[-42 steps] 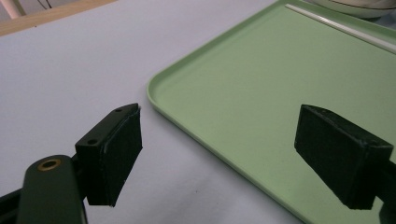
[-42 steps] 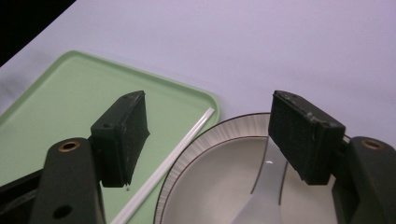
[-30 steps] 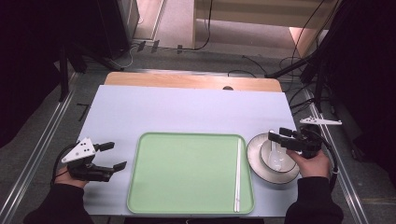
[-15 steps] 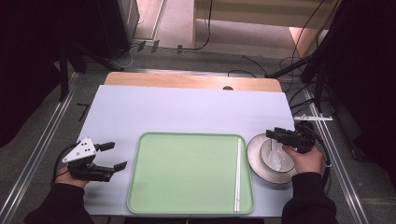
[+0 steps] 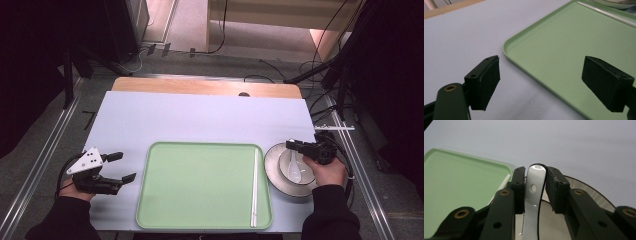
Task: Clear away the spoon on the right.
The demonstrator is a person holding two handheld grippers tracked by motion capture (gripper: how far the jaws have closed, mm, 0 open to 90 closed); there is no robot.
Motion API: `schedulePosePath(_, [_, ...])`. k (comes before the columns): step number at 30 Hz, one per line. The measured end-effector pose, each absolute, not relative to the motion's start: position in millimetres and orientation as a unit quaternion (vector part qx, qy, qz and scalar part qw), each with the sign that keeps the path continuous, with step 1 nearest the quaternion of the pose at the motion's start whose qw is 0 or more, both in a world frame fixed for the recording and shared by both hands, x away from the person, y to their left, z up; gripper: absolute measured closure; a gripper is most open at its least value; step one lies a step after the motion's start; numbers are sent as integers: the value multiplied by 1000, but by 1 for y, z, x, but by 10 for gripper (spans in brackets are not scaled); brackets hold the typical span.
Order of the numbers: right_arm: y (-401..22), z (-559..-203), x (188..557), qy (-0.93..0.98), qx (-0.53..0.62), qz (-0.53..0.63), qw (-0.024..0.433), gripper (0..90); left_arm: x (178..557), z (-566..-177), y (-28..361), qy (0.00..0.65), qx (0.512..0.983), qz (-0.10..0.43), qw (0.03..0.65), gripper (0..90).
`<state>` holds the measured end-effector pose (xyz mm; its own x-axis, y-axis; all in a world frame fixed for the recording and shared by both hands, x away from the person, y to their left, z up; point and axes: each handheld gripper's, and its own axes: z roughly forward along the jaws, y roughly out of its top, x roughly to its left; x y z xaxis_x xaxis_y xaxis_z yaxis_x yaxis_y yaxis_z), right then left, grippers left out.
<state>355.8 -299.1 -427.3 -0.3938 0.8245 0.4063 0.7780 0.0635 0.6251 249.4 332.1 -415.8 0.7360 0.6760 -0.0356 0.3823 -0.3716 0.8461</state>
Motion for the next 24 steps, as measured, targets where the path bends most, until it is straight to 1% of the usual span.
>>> schedulePosePath(5, [-299, -426, 355, 729, 547, 411, 24, 742, 250, -416, 332, 325, 813, 161, 456, 151])
schedulePosePath(12, [-298, -415, 349, 730, 541, 415, 44, 771, 250, -416, 331, 325, 813, 161, 456, 151])
schedulePosePath(19, [-298, -407, 345, 733, 533, 419, 47, 784, 250, -416, 332, 324, 814, 160, 455, 151])
schedulePosePath(22, [-298, -401, 342, 730, 531, 427, 45, 817, 250, -415, 332, 324, 815, 160, 454, 151])
schedulePosePath(23, [-298, -400, 341, 730, 531, 429, 43, 851, 250, -416, 332, 324, 814, 160, 454, 151])
schedulePosePath(24, [-298, -398, 340, 729, 531, 430, 44, 859, 250, -416, 332, 324, 814, 160, 454, 150])
